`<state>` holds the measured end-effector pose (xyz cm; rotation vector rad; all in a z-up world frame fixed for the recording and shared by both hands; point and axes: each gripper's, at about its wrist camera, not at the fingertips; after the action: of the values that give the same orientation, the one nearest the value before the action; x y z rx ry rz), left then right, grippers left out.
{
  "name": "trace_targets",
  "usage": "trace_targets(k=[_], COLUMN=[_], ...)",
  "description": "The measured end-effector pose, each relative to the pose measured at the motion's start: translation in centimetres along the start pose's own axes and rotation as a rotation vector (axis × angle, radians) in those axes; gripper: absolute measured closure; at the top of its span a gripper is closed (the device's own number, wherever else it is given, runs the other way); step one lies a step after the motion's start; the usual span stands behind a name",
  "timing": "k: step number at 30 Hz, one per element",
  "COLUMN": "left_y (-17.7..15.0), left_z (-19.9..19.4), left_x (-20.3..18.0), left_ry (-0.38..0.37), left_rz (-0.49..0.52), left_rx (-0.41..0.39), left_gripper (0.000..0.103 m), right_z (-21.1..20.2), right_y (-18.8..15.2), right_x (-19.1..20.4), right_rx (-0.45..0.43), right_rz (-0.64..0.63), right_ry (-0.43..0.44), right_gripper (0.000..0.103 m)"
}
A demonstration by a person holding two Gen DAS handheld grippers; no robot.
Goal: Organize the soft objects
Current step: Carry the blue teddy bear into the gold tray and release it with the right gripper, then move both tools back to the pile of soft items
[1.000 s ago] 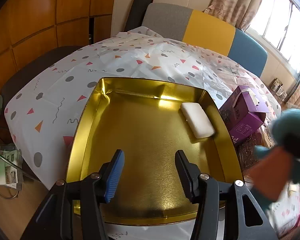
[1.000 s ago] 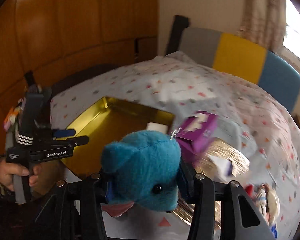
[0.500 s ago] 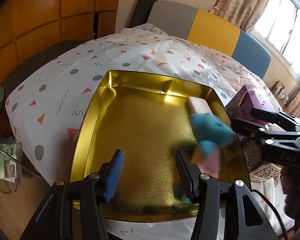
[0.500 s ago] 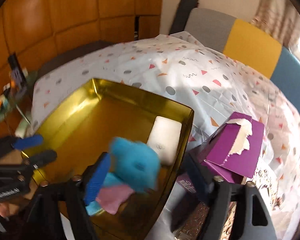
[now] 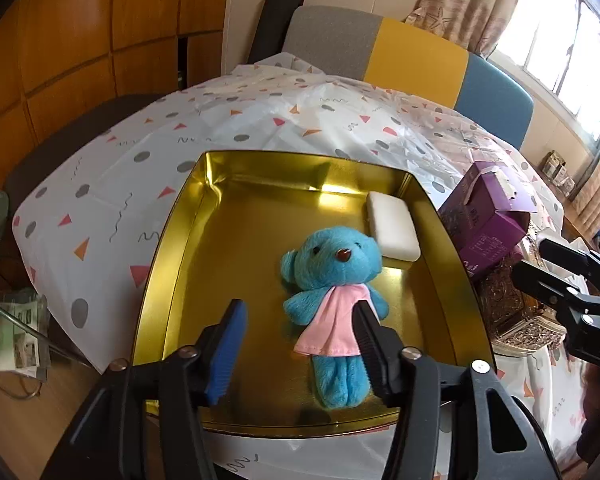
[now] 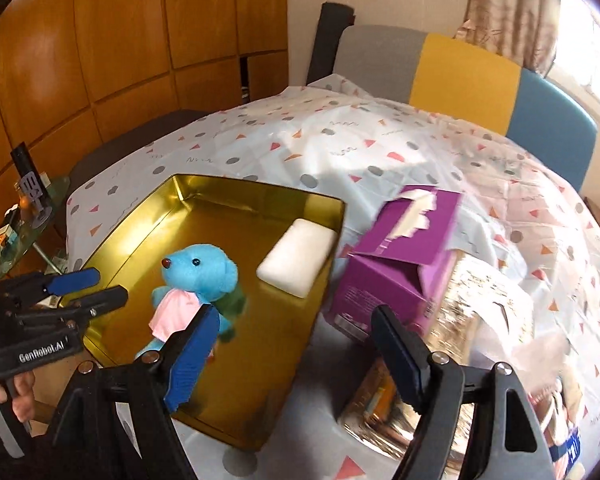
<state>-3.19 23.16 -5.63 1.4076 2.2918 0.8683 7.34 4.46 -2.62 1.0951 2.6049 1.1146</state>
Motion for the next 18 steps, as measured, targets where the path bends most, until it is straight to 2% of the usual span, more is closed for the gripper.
trace_targets(k=[6,18], left_y=[0.1,-0.3], left_z=[-0.9,-1.9], left_x=[-0.8,-2.8], left_ry=[0.008,0.021], left_rz=[0.026,0.092], left_rx=[-0.026,-0.046], left_gripper=[0.042,0.042], right_z=[-3.1,-9.7], right_y=[-1.6,-5.0], right_x=[-1.4,-8.0], right_rx=[-0.061,-0.143], right_rz=[0.04,0.189], right_ry=[-0.073,-0.226], right_gripper=[0.023,0.023])
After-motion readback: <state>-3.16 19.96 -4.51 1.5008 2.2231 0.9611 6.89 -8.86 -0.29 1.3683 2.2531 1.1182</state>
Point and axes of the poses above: each gripper's, at about its wrist camera, not at the fingertips, and z roughly the way its jaws point, x to its left, y to its top, and after that the axes turned 15 degrees about y, right-handed
